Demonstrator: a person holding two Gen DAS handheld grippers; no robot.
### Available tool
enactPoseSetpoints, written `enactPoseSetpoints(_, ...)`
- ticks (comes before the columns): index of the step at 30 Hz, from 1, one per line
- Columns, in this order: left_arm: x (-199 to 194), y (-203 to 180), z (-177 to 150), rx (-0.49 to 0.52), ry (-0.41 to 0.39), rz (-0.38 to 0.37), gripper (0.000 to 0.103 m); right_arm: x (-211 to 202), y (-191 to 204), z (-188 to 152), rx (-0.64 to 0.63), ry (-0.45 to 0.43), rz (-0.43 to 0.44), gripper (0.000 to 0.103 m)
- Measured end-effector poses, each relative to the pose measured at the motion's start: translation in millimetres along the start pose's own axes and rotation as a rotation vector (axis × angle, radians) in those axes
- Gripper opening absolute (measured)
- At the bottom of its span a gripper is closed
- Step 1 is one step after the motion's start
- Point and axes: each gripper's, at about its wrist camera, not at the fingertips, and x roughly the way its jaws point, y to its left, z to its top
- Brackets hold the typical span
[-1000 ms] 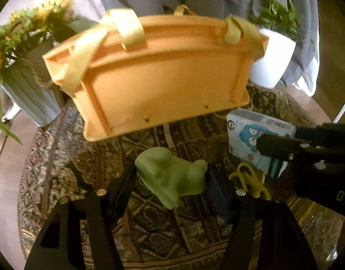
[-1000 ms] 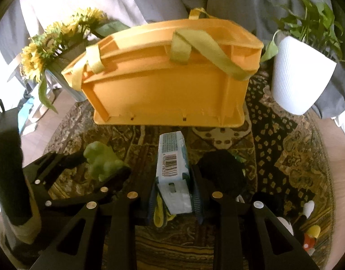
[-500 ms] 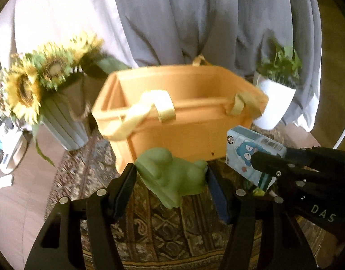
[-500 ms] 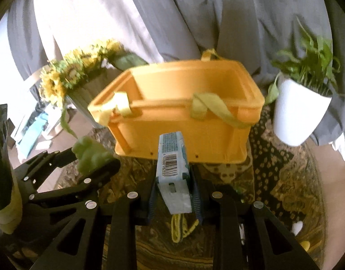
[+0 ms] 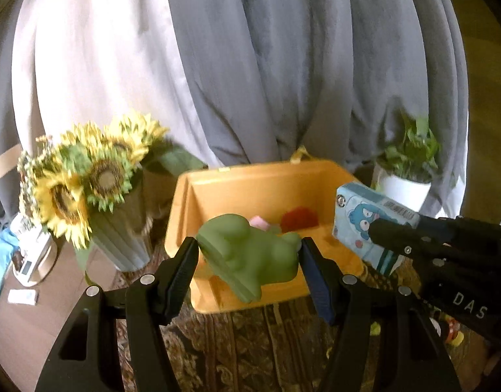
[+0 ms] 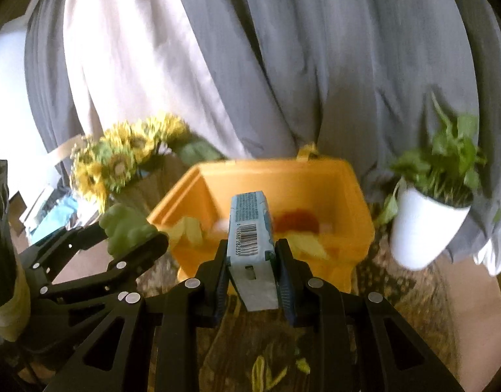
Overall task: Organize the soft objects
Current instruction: 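Carry the frog toy and box over the orange crate with both tools, then lower the frog into the crate with the left tool while the right tool releases the box inside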
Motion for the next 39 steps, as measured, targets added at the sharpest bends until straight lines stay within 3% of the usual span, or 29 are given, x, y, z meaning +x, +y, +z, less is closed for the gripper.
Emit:
enactPoseSetpoints(7, 3, 9, 27, -0.005, -0.066, 0.025, 0.063, 8, 0, 26, -0.004, -0.054, -0.011, 0.028)
enactPoseSetpoints(14, 21, 18, 47, -0.023, -0.073, 0.030, 0.063, 29, -6, 44, 0.013, -0.061, -0.031, 0.028)
enactPoseSetpoints(21, 55, 20, 58, -0.009, -0.023, 0.030, 0.063, 57, -19, 54, 0.031, -0.022, -0.088, 0.028)
enactPoseSetpoints(30, 101, 12, 69, 0.044, 0.023, 0.028, 0.063, 97, -39, 49, 0.060, 0.090, -0.142, 0.028)
enactPoseSetpoints(39, 146, 2, 66, 0.106, 0.138, -0.008, 0.063, 122, -52, 42, 0.069, 0.163, -0.161, 0.029)
